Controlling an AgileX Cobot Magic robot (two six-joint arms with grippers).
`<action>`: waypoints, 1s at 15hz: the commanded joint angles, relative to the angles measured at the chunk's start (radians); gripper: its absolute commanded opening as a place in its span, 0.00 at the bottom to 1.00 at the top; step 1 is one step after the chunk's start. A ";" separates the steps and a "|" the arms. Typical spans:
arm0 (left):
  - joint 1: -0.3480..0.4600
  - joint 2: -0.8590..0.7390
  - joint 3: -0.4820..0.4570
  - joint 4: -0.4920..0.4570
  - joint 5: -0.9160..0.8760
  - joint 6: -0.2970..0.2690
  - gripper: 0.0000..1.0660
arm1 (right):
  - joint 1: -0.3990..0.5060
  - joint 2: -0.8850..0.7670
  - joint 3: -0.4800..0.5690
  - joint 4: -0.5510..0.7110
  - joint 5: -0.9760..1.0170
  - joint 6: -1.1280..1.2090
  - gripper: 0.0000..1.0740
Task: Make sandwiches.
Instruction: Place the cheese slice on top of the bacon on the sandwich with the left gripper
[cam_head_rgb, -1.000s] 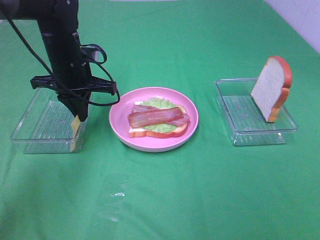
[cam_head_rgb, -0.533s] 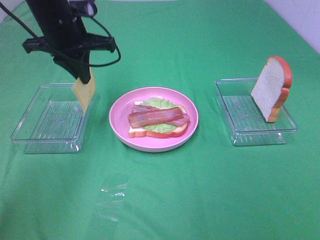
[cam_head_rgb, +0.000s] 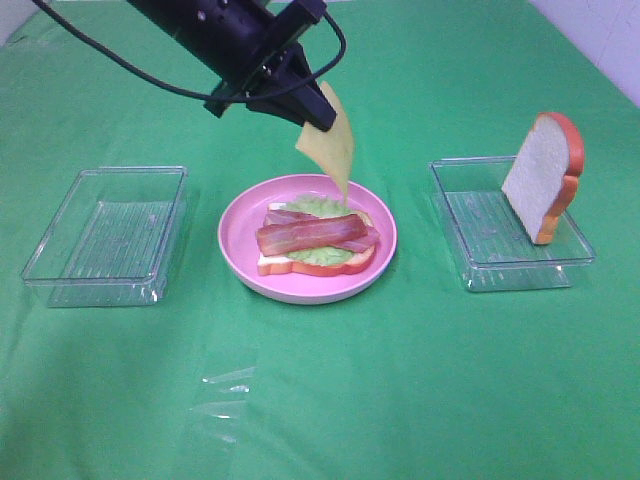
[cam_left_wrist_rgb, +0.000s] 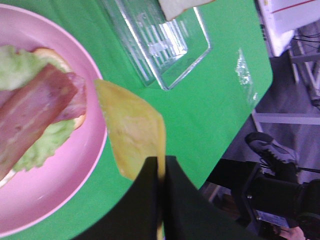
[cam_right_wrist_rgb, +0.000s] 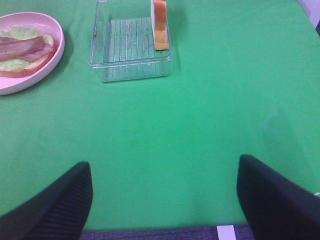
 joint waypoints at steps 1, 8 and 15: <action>-0.007 0.079 -0.001 -0.091 -0.021 0.066 0.00 | -0.004 -0.026 0.003 0.007 -0.003 -0.013 0.72; -0.033 0.194 -0.014 -0.107 -0.079 0.126 0.00 | -0.004 -0.026 0.003 0.006 -0.003 -0.013 0.72; -0.032 0.208 -0.014 0.010 -0.113 0.087 0.00 | -0.004 -0.026 0.003 0.006 -0.003 -0.013 0.72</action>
